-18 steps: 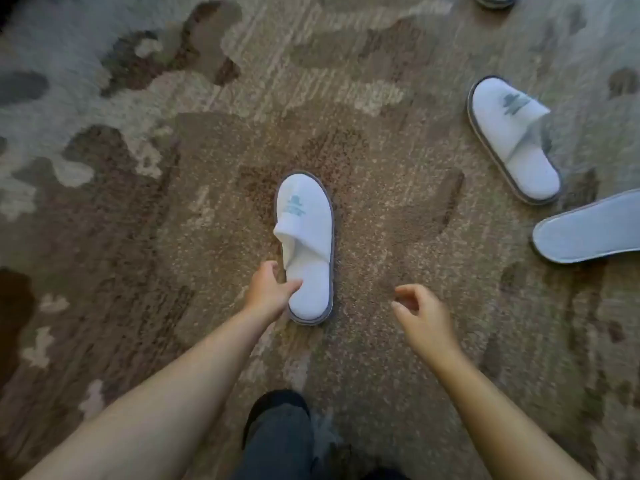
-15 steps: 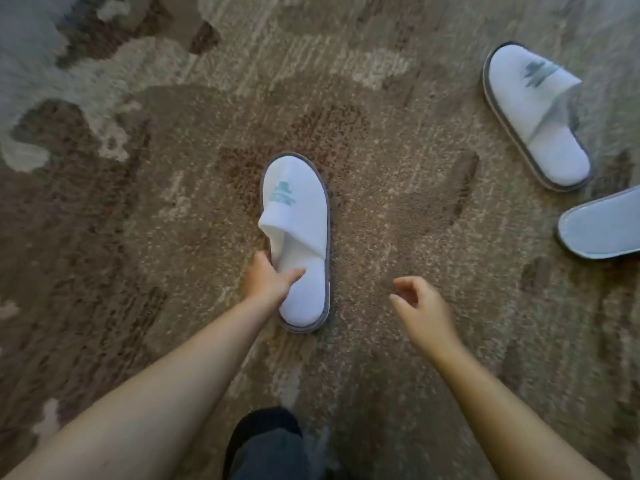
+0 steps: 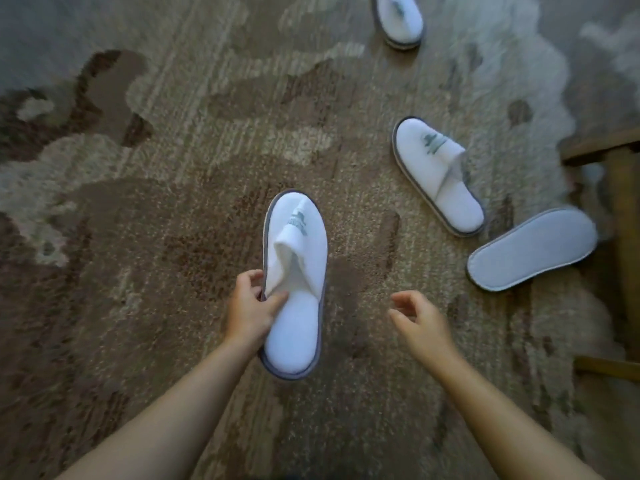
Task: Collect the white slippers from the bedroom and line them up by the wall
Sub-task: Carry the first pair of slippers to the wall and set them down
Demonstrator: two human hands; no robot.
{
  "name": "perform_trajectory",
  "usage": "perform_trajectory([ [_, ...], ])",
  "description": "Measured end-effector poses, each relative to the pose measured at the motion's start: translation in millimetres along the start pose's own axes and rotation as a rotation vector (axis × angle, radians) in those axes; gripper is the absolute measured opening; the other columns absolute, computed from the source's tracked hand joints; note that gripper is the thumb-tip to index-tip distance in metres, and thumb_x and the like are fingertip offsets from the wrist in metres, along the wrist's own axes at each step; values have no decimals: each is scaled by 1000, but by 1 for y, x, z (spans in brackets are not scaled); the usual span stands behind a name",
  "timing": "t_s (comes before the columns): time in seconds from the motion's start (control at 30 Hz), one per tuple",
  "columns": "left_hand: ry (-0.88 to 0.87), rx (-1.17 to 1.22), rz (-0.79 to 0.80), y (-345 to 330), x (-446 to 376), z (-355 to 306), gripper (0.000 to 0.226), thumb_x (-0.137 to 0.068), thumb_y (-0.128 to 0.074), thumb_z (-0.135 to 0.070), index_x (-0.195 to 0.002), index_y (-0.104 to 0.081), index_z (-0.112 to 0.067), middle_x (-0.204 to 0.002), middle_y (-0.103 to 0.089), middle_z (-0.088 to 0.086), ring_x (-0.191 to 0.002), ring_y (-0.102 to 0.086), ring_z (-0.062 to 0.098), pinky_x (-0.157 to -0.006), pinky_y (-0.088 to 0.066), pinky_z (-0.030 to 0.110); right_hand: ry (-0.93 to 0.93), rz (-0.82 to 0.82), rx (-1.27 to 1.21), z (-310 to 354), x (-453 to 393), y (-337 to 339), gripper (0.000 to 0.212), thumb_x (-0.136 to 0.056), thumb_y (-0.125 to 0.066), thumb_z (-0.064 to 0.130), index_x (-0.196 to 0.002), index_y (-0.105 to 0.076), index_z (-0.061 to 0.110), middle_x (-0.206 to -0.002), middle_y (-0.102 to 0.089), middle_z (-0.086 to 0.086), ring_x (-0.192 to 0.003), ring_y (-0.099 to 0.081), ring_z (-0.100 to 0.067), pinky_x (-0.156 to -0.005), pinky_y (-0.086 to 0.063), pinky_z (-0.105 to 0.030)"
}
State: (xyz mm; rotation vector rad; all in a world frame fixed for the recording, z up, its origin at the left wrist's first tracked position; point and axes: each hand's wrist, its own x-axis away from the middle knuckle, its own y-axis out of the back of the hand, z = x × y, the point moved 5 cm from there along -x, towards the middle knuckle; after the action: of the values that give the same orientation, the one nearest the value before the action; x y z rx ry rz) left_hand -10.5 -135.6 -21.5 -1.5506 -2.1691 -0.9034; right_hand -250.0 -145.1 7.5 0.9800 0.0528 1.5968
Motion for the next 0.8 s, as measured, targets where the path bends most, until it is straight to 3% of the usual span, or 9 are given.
perform_trajectory([
  [0.13,-19,46,176,-30,0,-77,53,-76,-57,5,-124,-37,-4,-118,-55,16,-99,-53,23,-85,-45,37,12,-67,29,36,7,72,24,-83,-55,9,-107,-56,5,-100,-56,-5,-95,-50,-15,-82,-39,-28],
  [0.27,-23,47,210,-73,-23,-118,48,-76,-55,7,-121,-42,-1,-119,-56,20,-97,-54,23,-82,-44,34,-23,-165,33,30,-30,124,28,-85,-54,14,-112,-53,9,-108,-55,-6,-100,-48,-15,-85,-37,-28],
  [0.37,-19,63,177,-108,-51,-126,39,-76,-56,5,-113,-49,-2,-112,-60,19,-95,-57,26,-80,-45,35,-83,-231,18,6,-86,137,38,-86,-53,18,-122,-47,8,-126,-53,-13,-113,-49,-24,-87,-37,-31],
  [0.47,-31,60,129,-139,-82,-128,29,-75,-56,3,-100,-54,-11,-100,-61,14,-86,-56,24,-74,-43,33,-154,-207,22,-23,-150,134,51,-87,-51,23,-132,-34,10,-141,-38,-12,-125,-40,-28,-90,-37,-34],
  [0.63,-50,34,83,-165,-116,-123,30,-76,-57,0,-102,-53,-12,-85,-59,0,-80,-56,17,-66,-44,29,-292,-229,150,-60,-217,131,64,-82,-58,21,-135,-26,6,-144,-27,-18,-130,-28,-37,-104,-29,-44],
  [0.8,12,17,66,-171,-125,-115,37,-79,-58,-6,-114,-49,-6,-102,-58,12,-92,-56,25,-81,-47,38,-378,-222,333,-73,-235,136,78,-74,-68,29,-135,-23,11,-141,-32,-19,-129,-28,-38,-105,-25,-50],
])
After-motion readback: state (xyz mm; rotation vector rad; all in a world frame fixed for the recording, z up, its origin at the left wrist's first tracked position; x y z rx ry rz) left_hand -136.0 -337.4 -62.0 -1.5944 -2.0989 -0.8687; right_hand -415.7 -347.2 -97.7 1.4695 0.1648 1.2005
